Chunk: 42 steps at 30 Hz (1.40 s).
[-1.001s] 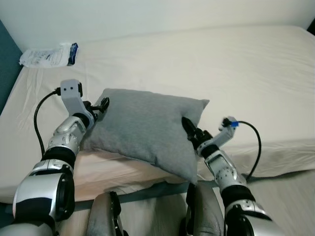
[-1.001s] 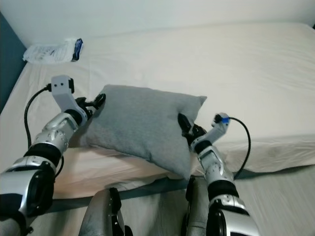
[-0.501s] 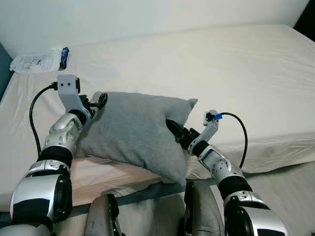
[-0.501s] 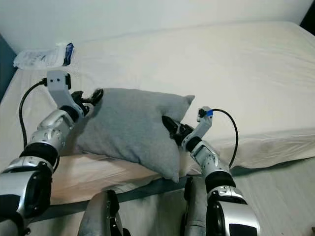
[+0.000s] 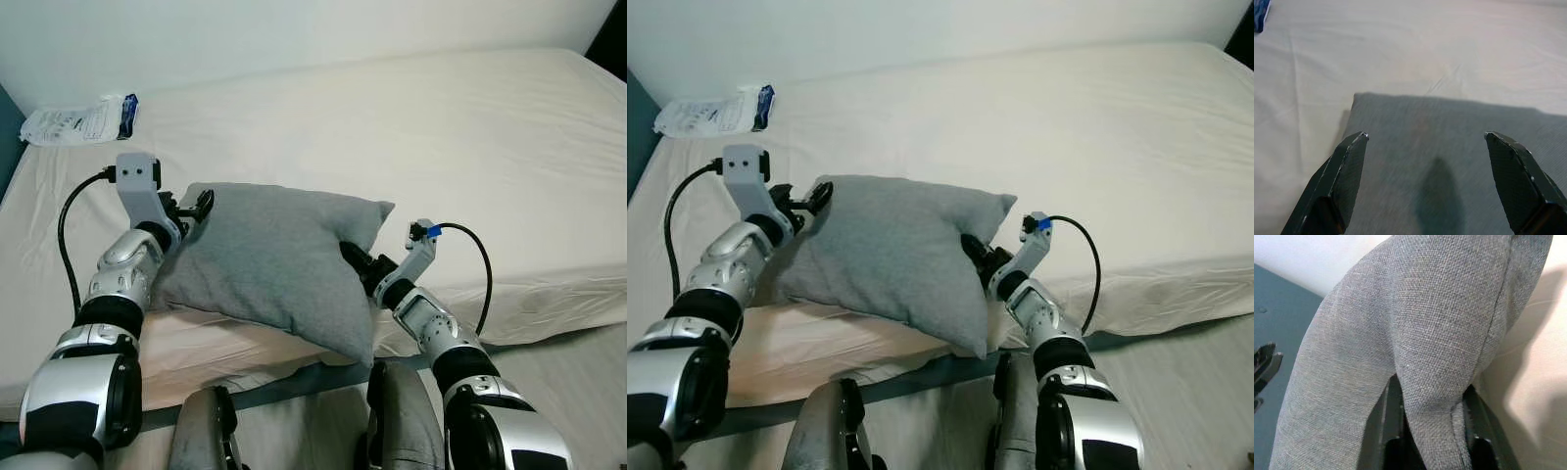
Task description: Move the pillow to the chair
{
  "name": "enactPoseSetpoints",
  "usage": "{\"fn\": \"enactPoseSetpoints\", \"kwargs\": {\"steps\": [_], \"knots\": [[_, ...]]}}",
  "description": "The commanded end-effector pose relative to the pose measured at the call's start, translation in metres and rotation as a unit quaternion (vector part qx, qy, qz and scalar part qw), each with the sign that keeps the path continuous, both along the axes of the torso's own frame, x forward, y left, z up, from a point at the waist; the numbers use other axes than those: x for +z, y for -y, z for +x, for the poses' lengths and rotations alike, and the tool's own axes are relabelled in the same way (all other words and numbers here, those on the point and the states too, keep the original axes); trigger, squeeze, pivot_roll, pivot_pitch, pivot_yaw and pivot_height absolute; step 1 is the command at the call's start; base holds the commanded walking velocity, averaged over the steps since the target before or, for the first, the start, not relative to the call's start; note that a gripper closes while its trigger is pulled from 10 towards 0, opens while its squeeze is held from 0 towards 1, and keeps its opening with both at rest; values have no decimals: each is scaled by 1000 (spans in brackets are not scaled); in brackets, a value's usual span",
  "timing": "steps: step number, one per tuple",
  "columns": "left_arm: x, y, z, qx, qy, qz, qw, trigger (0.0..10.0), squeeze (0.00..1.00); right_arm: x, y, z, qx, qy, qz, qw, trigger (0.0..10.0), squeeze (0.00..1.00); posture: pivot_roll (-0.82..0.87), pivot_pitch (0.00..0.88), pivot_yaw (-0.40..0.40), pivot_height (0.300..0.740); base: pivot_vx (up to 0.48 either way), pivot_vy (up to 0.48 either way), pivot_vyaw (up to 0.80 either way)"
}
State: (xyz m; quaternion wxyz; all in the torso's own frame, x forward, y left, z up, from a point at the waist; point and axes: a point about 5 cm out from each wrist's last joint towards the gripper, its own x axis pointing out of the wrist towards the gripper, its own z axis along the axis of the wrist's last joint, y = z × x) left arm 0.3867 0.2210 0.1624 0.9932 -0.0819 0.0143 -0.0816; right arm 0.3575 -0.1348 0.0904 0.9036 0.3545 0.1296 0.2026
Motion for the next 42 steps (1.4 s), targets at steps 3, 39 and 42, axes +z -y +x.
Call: {"fn": "enactPoseSetpoints", "kwargs": {"steps": [3,39,42], "knots": [[-10,-3,-4,8,-15,5,1000,10000,1000,-12,-4,-4,-6,-33,-19,999,0,0,92,155,-1,562,0,0,0],[-33,8,-3,-2,-167,-86,982,10000,0,9,98,-15,-343,25,-323,882,0,0,53,170,6,562,0,0,0],[-46,13,-9,-7,-203,-140,969,10000,0,7,99,-17,-345,23,-326,880,0,0,53,171,4,562,0,0,0]]}}
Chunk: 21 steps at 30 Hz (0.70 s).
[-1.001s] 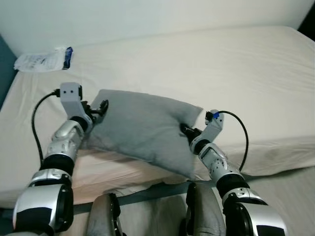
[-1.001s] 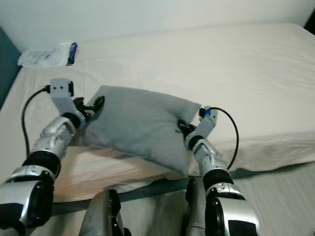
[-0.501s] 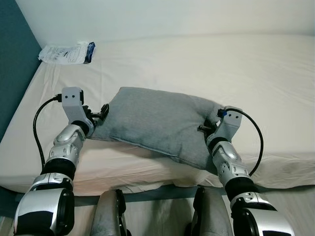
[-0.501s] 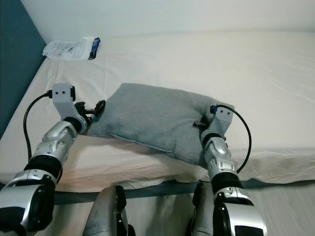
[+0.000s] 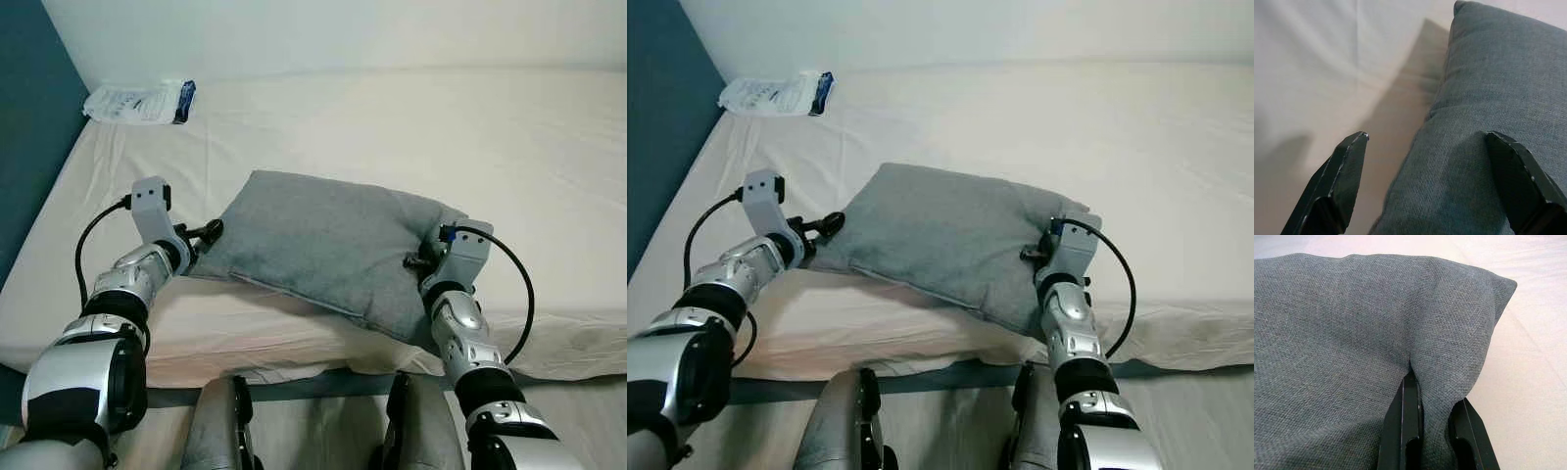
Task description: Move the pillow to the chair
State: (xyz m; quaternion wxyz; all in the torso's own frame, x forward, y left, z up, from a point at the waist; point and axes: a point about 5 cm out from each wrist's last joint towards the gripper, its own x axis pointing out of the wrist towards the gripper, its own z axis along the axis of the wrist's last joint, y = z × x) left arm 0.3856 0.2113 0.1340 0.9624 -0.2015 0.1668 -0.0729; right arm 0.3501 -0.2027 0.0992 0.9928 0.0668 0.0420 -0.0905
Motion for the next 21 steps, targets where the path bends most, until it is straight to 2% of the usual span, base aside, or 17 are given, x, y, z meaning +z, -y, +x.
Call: {"fn": "enactPoseSetpoints", "kwargs": {"steps": [1,3,5,6,7,12,13,21], "knots": [[-18,3,-8,-2,-42,-32,999,10000,0,-2,31,-10,-77,-2,-13,997,0,0,53,171,4,562,0,0,0],[-18,3,-8,-2,-42,-32,999,10000,0,-2,31,-10,-77,-2,-13,997,0,0,53,171,4,562,0,0,0],[-29,11,-14,-5,-73,-109,991,10000,0,-3,30,-10,-77,-3,-15,997,0,0,55,173,3,562,0,0,0],[-29,11,-14,-5,-73,-109,991,10000,0,-3,30,-10,-77,-3,-15,997,0,0,55,173,3,562,0,0,0],[-34,13,-16,-5,-85,-136,987,10000,0,-3,30,-10,-76,-3,-15,997,0,0,53,173,3,562,0,0,0],[-47,20,-23,-7,-112,-159,981,10000,0,-2,28,-10,-70,0,-14,997,0,0,52,174,-1,562,0,0,0],[-48,23,-25,-14,-119,-180,976,10000,0,-2,28,-10,-68,1,-14,998,0,0,52,174,-1,562,0,0,0],[-48,23,-25,-14,-119,-180,976,10000,0,-2,28,-10,-68,1,-14,998,0,0,52,174,-1,562,0,0,0]]}}
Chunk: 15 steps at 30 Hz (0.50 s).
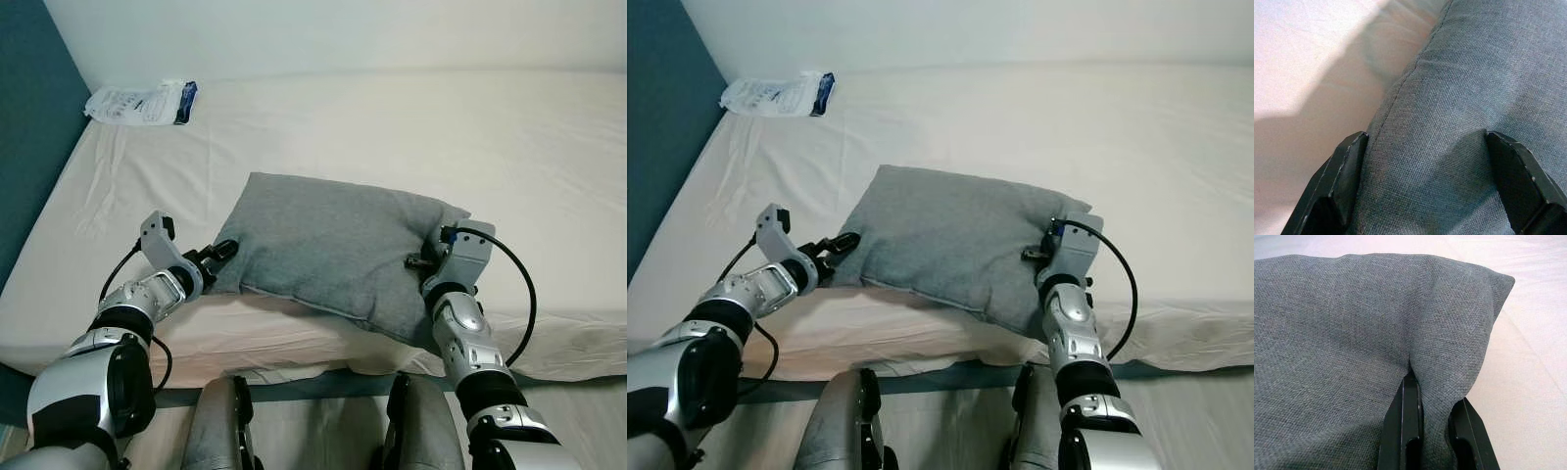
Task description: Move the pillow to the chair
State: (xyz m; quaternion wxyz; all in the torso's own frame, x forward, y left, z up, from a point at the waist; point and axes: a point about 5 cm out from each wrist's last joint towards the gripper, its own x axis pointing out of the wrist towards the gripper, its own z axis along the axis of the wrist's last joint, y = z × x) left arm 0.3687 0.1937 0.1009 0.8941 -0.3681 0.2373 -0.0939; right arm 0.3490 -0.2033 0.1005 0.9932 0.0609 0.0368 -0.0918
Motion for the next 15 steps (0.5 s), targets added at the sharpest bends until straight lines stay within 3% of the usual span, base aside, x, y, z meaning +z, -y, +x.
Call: {"fn": "enactPoseSetpoints", "kwargs": {"steps": [1,2,3,4,5,6,7,9,11,15], "knots": [[-17,11,-10,-25,-35,-21,999,10000,0,-3,26,-8,-64,-3,-5,998,0,0,52,171,1,562,0,0,0],[-21,26,-14,-72,-39,-48,995,10000,0,-2,23,-7,-56,0,2,998,0,0,55,166,-1,562,0,0,0],[-21,26,-14,-72,-39,-48,995,10000,0,-2,23,-7,-56,0,2,998,0,0,55,166,-1,562,0,0,0],[-24,51,-18,-128,-33,-77,988,9294,0,-1,17,-5,-41,5,14,999,0,0,55,166,-3,562,0,0,0],[-24,51,-18,-128,-33,-77,988,9294,0,-1,17,-5,-41,5,14,999,0,0,55,166,-3,562,0,0,0],[-24,58,-19,-148,-22,-65,987,0,0,0,14,-4,-36,6,17,999,0,0,56,163,-5,562,0,0,0],[-24,58,-19,-148,-22,-65,987,0,0,0,14,-4,-36,6,17,999,0,0,56,163,-5,562,0,0,0],[-25,64,-17,-176,11,5,984,0,0,0,12,-3,-31,6,19,999,0,0,55,161,-6,562,0,0,0],[-24,65,-16,-183,24,30,982,0,0,0,12,-3,-30,6,19,999,0,0,56,160,-6,562,0,0,0],[-20,60,-12,-161,60,93,981,0,0,0,9,-2,-25,6,19,999,0,0,56,156,-5,562,0,0,0]]}}
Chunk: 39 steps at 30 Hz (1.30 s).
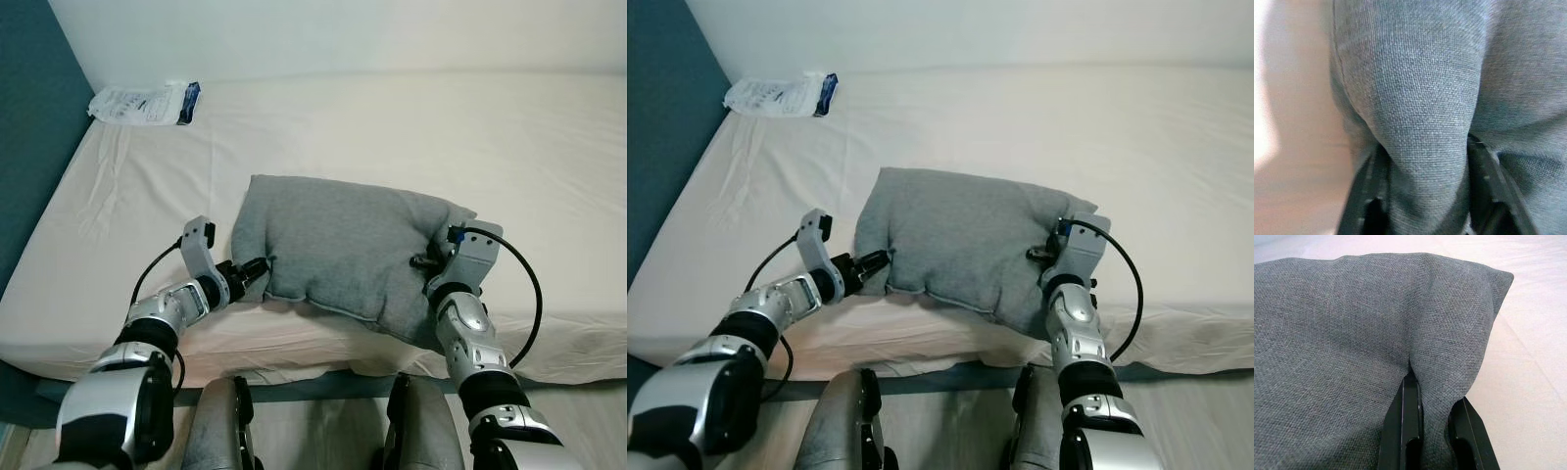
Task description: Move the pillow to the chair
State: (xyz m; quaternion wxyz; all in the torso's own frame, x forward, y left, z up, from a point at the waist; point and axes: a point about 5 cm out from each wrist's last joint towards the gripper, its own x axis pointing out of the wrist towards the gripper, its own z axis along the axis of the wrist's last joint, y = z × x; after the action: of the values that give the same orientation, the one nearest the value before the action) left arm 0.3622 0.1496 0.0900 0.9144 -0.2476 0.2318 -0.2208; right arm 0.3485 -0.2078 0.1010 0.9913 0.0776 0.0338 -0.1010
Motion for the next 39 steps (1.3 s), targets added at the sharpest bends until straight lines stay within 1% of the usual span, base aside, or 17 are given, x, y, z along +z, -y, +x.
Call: {"fn": "enactPoseSetpoints", "kwargs": {"steps": [1,3,5,13,21,22,23,24,25,26,27,28,29,30,32,38,39], "knots": [[-9,16,-5,-22,-8,11,1000,0,0,0,4,-1,-15,2,3,1000,0,0,56,156,-5,562,0,0,0],[-5,9,-3,6,25,50,998,0,0,-1,2,-1,-9,1,-2,1000,0,0,54,152,-5,562,0,0,0],[-4,7,-2,15,34,58,998,0,0,-2,0,-1,-7,0,-5,1000,0,0,54,152,-5,562,0,0,0],[7,-5,-4,87,77,24,993,0,0,-5,-14,-2,17,4,-6,1000,0,0,26,108,-15,562,0,0,0],[8,2,-13,85,100,27,991,0,0,-3,-34,0,58,16,-7,998,0,0,14,73,-33,562,0,0,0],[11,8,-18,84,116,28,989,0,0,-4,-43,1,81,15,-18,996,0,1000,16,46,-48,562,0,0,0],[12,14,-22,84,129,36,987,0,0,-6,-50,2,99,12,-24,995,1333,898,13,32,-53,562,0,0,0],[13,18,-25,86,138,45,986,0,0,-6,-54,3,112,9,-29,993,2941,0,13,29,-53,562,0,0,0],[13,18,-25,86,138,45,986,0,0,-6,-54,3,112,9,-29,993,2941,0,13,29,-53,562,0,0,0],[12,19,-27,88,146,56,984,0,0,-7,-56,3,118,7,-32,992,4667,0,11,22,-52,562,0,0,0],[12,19,-27,88,146,56,984,0,0,-7,-56,3,118,7,-32,992,4667,0,11,22,-52,562,0,0,0],[12,19,-28,92,152,70,982,0,0,-7,-57,4,121,7,-34,992,6392,0,10,19,-52,562,0,0,0],[12,19,-28,92,152,70,982,0,0,-7,-57,4,121,7,-34,992,6392,0,10,19,-52,562,0,0,0],[11,19,-29,99,157,77,980,0,0,-7,-58,4,122,8,-38,992,8039,0,10,15,-54,562,0,0,0],[12,20,-32,108,170,93,975,0,0,-7,-60,4,124,7,-46,991,10000,0,12,7,-58,562,0,0,0],[15,21,-35,118,189,106,969,0,0,-9,-64,3,134,4,-56,989,10000,0,13,3,-61,562,0,0,0],[17,20,-36,133,195,114,965,4039,0,-9,-65,4,139,4,-60,988,10000,0,16,0,-63,562,0,0,0]]}}
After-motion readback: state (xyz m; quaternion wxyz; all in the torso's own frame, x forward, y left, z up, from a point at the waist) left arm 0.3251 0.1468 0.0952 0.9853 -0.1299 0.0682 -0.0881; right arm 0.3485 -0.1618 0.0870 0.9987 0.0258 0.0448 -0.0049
